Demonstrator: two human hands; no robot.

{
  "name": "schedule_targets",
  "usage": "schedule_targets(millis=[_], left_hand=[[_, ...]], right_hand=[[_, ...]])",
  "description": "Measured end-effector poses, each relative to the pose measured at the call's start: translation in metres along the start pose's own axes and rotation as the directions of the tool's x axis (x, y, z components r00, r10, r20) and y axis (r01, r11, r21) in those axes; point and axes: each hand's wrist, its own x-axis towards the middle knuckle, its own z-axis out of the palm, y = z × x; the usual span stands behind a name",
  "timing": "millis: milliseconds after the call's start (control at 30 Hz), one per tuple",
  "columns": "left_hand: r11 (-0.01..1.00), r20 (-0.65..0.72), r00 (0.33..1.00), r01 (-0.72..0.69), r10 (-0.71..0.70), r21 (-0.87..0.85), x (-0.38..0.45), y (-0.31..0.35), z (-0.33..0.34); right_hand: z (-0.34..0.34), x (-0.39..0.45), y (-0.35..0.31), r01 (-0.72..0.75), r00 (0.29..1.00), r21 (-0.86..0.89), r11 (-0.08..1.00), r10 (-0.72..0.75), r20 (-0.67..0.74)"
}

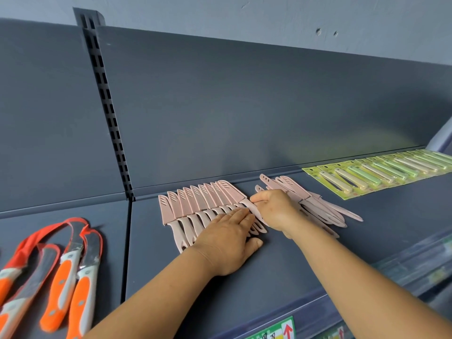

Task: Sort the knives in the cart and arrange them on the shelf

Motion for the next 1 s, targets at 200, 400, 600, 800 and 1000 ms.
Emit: schedule_targets(millis=[200,400,600,800,1000], left_hand=[[1.000,-0.006,1.000,-0.001,0.001,-0.002,0.000,-0.001,0.002],[1.000,-0.005,1.000,-0.008,0.008,0.017,0.001,0.001,-0.002],[0.997,0.014,0.999,-0.041,0.040,0.059,0.004,0.006,-0.008],[0.996,0.042,0.998,-0.046,0.043,0.071,0.015,0.014,-0.008],[0.997,0.028,0.999,-0.042,0.040,0.058,0.014,0.011,-0.001]], right_hand=[[-0.002,-0.012,0.001,0.100,0.995,-0.218,0.971,-0.094,0.039],[-0.002,-0.020,0.010,0.229,0.971,-0.261,0.938,-0.203,0.123],[-0.030,-0.029,0.023,0.080,0.992,-0.588,0.805,-0.121,-0.031],[-0.032,-0.030,0.038,0.165,0.986,-0.609,0.776,-0.153,0.071],[-0.026,-0.024,0.031,0.129,0.987,-0.643,0.755,-0.159,0.012]])
